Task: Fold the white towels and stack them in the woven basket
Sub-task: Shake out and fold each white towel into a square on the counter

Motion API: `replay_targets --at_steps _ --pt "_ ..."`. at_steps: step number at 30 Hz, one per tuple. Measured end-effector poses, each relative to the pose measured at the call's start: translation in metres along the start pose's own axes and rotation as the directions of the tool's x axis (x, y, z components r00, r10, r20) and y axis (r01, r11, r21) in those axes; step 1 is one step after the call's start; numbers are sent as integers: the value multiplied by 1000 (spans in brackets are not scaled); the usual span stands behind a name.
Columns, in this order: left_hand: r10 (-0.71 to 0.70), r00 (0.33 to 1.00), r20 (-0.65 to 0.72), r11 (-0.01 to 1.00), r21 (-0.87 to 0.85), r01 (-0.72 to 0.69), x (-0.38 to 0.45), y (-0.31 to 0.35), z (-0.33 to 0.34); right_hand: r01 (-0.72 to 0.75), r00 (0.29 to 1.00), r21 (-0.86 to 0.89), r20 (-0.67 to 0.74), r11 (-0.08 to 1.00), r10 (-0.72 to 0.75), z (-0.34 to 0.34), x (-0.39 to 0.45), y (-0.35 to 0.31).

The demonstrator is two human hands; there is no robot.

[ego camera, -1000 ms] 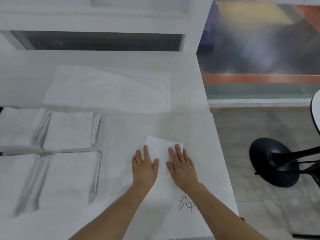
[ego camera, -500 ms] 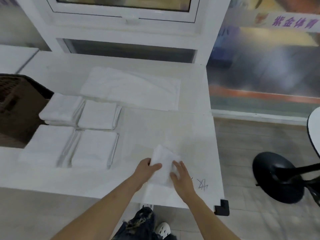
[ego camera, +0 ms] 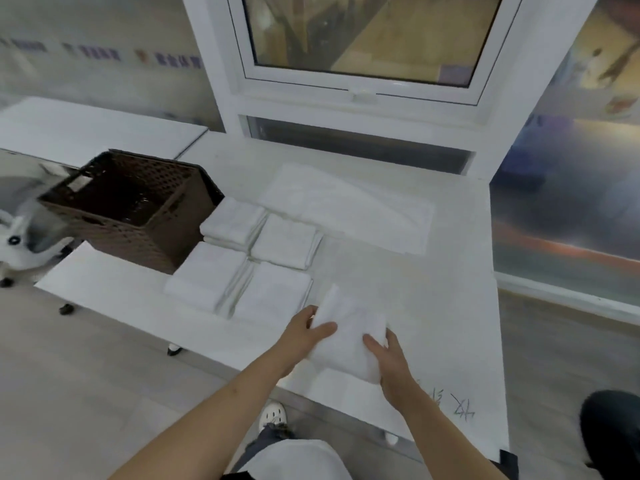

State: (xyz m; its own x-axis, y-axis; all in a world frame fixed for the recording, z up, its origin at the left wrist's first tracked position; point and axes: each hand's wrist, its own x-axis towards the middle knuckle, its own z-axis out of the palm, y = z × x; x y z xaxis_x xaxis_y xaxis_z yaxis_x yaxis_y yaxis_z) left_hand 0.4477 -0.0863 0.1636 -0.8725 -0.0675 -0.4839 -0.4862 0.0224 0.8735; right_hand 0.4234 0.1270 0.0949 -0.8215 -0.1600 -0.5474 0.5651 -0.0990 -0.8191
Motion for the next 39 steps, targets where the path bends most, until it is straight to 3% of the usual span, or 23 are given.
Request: replay_targets --at_steps 7,12,23,25,28,30,35,39 --pt "-14 969 -247 976 208 67 27 -18 -89 70 997 -232 -4 970 -73 76 33 -5" --pt "-49 935 -352 989 114 95 58 -16 -161 51 999 -293 3 955 -52 146 66 -10" --pt "-2 974 -227 936 343 81 142 -14 -227 8 972 -428 -209 904 -107 223 128 -10" --pt "58 983 -177 830 556 51 151 -18 -224 -10 983 -556 -158 831 -94 223 130 -7" --pt "162 985 55 440 890 -122 156 -36 -219 40 989 -808 -52 588 -139 219 127 6" --pt "172 961 217 259 931 -257 160 -49 -218 80 984 -903 5 422 -176 217 124 11" --pt "102 938 330 164 925 -343 164 -71 -215 78 992 -991 66 108 -103 214 118 19" --pt "78 946 314 178 929 -323 168 -82 -214 18 998 -999 16 31 -57 215 122 25"
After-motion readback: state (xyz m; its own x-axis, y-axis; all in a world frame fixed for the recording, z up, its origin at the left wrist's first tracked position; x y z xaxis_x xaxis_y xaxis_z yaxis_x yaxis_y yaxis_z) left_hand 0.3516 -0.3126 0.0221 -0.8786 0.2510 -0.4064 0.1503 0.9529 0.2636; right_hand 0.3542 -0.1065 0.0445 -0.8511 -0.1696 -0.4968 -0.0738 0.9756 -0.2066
